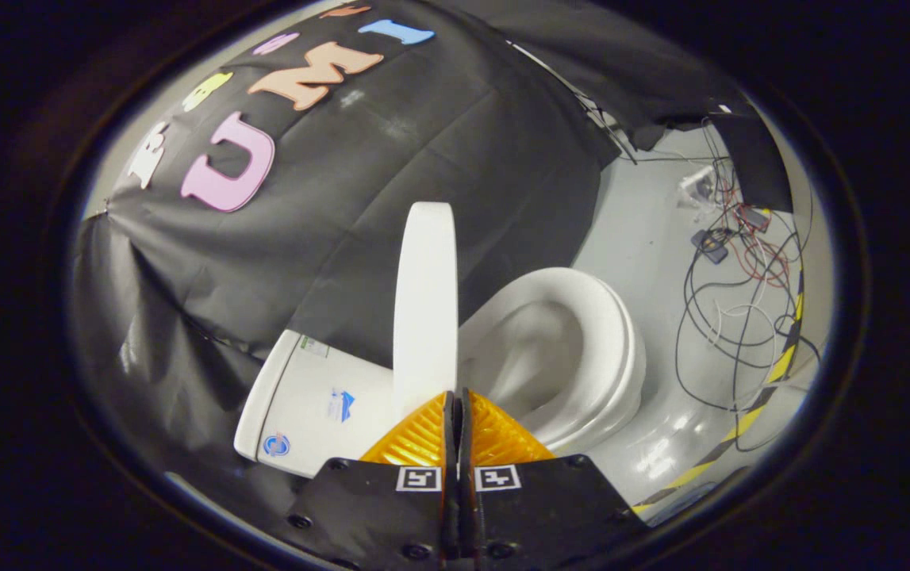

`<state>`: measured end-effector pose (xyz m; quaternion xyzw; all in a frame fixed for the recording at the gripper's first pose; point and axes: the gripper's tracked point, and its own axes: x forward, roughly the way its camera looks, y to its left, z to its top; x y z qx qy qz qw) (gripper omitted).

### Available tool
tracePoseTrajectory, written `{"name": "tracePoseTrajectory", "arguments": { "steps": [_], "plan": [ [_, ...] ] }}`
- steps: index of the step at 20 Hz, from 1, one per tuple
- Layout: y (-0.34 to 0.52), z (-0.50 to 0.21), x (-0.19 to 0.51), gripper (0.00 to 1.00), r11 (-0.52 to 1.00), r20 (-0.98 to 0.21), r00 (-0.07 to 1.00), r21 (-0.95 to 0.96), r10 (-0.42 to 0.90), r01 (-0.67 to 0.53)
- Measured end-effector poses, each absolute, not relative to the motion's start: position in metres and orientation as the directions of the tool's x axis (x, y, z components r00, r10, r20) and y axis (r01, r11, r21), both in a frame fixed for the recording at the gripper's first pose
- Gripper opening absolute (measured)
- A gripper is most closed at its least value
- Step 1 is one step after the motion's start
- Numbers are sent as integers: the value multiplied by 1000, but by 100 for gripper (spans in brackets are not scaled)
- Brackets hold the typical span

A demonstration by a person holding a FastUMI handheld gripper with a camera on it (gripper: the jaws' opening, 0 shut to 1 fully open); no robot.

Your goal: Open the toilet lid.

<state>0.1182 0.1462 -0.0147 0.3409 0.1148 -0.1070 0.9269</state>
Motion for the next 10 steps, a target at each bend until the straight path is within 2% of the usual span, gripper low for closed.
{"name": "tracePoseTrajectory", "arguments": {
  "steps": [10],
  "plan": [
    [183, 16, 119, 1, 821, -298, 927, 451, -230, 349]
  ]
}}
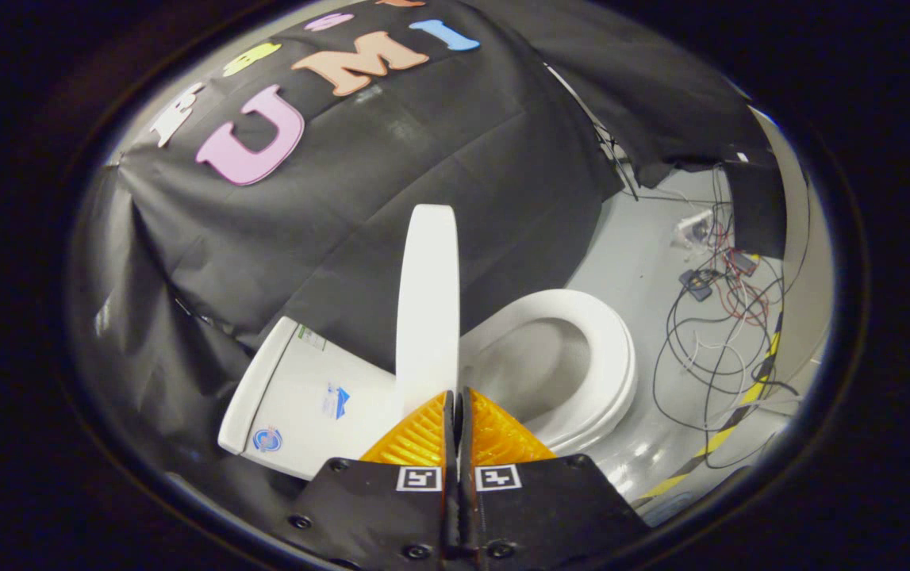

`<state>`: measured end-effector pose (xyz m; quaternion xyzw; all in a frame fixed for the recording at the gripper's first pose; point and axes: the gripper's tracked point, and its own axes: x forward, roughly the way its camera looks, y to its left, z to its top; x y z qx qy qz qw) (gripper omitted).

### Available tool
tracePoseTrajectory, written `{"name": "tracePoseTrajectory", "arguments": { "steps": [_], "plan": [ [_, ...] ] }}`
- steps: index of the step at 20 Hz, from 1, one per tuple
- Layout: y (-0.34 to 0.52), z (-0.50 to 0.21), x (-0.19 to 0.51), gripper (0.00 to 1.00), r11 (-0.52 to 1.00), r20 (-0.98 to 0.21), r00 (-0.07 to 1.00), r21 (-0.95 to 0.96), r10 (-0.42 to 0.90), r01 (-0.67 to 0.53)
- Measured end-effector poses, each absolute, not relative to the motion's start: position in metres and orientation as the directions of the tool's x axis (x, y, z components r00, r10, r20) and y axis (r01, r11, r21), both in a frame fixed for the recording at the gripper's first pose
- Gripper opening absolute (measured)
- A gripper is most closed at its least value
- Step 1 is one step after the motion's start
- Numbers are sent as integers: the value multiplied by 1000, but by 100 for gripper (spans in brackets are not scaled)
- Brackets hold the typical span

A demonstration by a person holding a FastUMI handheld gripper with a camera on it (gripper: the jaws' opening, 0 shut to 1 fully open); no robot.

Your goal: Open the toilet lid.

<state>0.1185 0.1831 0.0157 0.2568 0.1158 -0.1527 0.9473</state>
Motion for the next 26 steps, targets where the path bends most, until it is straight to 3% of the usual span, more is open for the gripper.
{"name": "tracePoseTrajectory", "arguments": {
  "steps": [6, 12, 18, 26],
  "plan": [
    [198, 31, 122, 1, 827, -318, 907, 401, -277, 393],
    [235, 53, 132, 1, 868, -297, 915, 335, -273, 367],
    [275, 71, 142, 2, 933, -271, 917, 127, -293, 336],
    [321, 80, 155, 2, 937, -263, 913, 76, -310, 340]
  ]
}}
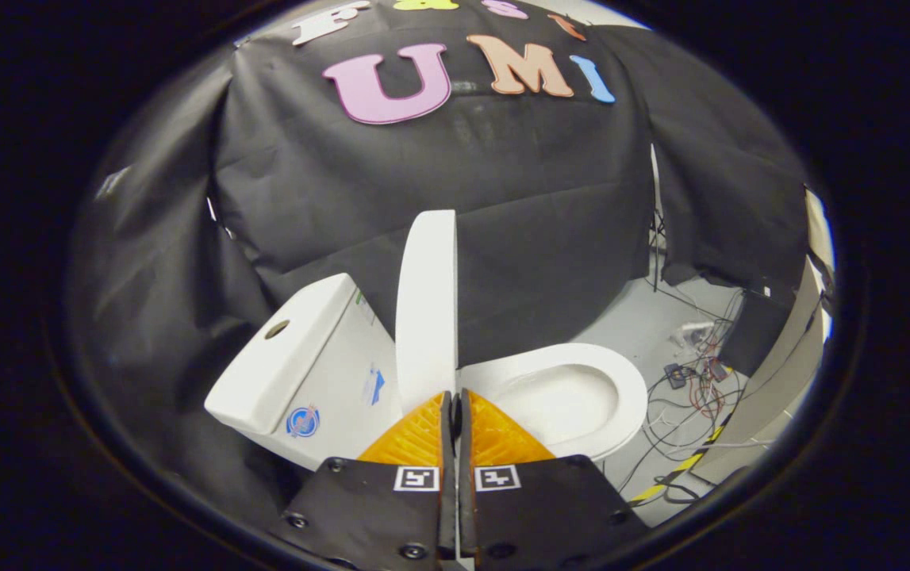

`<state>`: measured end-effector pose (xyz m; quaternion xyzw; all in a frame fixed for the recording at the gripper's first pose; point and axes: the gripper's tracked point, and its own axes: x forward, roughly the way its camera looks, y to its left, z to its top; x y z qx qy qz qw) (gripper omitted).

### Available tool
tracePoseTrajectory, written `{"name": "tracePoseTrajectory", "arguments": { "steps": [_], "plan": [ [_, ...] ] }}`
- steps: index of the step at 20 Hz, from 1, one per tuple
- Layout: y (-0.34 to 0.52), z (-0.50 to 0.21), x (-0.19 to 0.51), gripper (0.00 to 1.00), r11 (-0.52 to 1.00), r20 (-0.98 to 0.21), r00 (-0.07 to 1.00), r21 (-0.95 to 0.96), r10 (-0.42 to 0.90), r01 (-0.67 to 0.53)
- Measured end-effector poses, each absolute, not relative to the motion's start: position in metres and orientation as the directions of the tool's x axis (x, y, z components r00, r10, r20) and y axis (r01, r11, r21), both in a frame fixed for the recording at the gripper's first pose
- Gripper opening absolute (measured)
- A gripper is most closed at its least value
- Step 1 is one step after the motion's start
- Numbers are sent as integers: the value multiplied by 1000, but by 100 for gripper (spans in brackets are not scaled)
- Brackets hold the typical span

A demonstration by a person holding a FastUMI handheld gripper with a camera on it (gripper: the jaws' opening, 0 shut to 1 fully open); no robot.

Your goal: Open the toilet lid.

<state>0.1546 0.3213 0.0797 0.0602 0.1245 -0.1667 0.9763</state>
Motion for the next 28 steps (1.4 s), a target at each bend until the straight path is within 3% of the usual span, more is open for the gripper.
{"name": "tracePoseTrajectory", "arguments": {
  "steps": [21, 28],
  "plan": [
    [435, 69, 195, 2, 952, -231, 930, -179, -287, 250],
    [445, 69, 197, 3, 903, -159, 918, -299, -364, 307]
  ]
}}
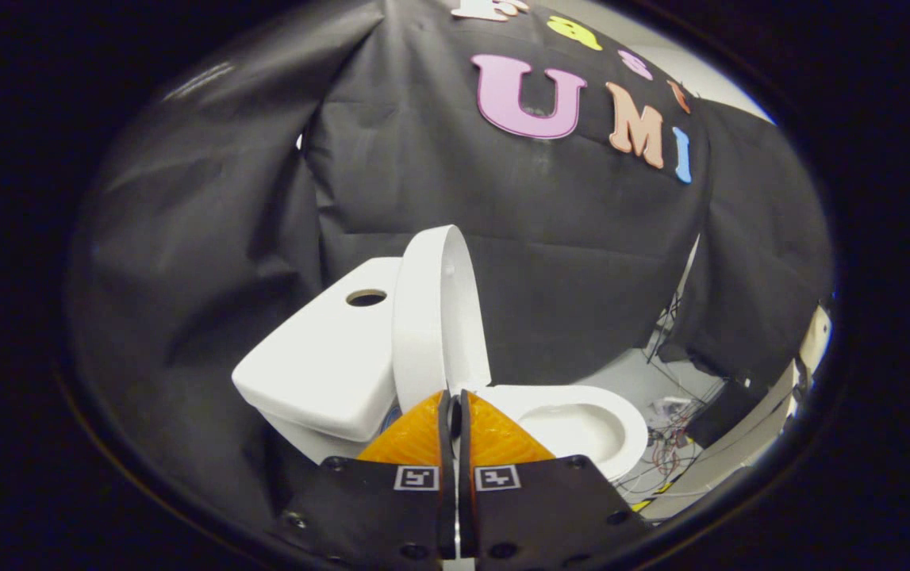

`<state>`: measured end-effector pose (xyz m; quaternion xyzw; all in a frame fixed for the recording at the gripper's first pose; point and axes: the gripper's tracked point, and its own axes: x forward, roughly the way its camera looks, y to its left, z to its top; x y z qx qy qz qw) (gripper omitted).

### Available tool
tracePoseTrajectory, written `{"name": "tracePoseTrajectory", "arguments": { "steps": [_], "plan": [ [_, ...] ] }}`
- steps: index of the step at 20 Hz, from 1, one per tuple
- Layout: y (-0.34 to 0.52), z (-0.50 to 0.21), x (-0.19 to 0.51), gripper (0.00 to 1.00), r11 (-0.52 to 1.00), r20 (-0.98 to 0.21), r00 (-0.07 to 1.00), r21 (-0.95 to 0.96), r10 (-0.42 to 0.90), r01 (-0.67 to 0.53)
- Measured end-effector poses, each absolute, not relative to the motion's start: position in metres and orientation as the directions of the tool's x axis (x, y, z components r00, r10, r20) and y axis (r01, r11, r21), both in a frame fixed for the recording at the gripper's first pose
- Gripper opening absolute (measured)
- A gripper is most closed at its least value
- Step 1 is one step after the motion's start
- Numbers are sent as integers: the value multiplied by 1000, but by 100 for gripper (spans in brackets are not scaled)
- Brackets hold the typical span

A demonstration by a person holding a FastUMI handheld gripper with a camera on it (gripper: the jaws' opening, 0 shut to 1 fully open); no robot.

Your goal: Open the toilet lid.

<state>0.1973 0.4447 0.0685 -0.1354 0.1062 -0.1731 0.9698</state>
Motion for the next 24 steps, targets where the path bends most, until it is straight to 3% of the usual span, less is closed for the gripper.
{"name": "tracePoseTrajectory", "arguments": {
  "steps": [5, 15, 18, 24],
  "plan": [
    [452, 61, 197, 16, 887, -110, 925, -344, -364, 309],
    [464, 53, 176, 79, 916, -143, 966, -372, -217, 151],
    [479, 44, 167, 97, 935, -152, 983, -351, -103, 43],
    [464, 38, 129, 97, 894, -145, 987, -448, -70, -2]
  ]
}}
